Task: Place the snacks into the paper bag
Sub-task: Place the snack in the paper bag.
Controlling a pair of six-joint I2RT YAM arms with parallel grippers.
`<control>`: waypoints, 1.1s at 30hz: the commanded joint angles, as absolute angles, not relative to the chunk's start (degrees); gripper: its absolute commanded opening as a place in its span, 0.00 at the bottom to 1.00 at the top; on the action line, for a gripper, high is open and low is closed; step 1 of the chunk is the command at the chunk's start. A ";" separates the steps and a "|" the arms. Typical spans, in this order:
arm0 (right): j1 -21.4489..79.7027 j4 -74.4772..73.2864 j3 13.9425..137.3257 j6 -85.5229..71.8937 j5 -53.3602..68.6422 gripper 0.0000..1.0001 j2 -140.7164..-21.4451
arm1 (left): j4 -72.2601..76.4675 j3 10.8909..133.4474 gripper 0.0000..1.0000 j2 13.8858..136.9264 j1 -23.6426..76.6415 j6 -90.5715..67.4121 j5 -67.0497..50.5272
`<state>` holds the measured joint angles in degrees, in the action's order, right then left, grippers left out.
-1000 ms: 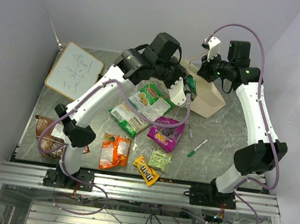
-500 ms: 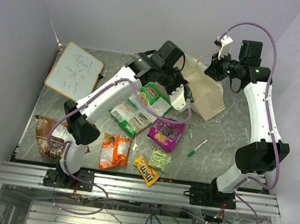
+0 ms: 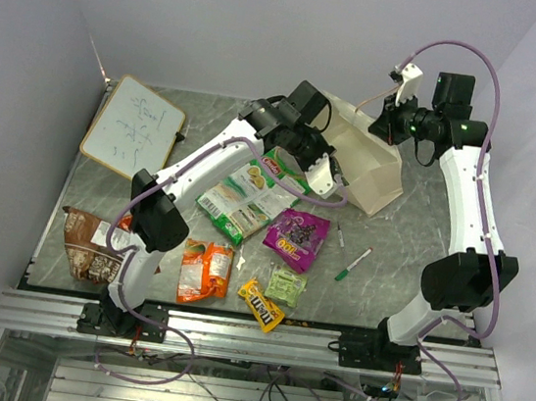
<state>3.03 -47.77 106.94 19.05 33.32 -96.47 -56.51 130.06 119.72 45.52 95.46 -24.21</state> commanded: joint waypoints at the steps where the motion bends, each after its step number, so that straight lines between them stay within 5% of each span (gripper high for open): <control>1: 2.43 -47.38 106.73 18.32 33.54 0.00 -97.55 | -52.82 128.94 0.17 119.36 45.27 91.74 -27.10; 9: 2.37 -47.14 107.71 17.87 33.87 0.00 -98.66 | -47.18 129.89 0.35 117.60 45.27 79.96 -25.96; 22: -0.85 -46.72 109.16 16.26 33.07 0.00 -100.27 | -44.41 129.69 0.45 108.73 45.27 63.03 -23.13; 33: -2.81 -46.35 110.57 15.70 29.66 0.00 -102.47 | -39.11 108.83 0.56 92.20 35.87 41.62 -19.89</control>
<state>-1.19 -46.52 108.60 16.25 32.53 -100.47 -42.81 117.43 96.40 42.13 53.28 -20.75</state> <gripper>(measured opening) 0.009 0.541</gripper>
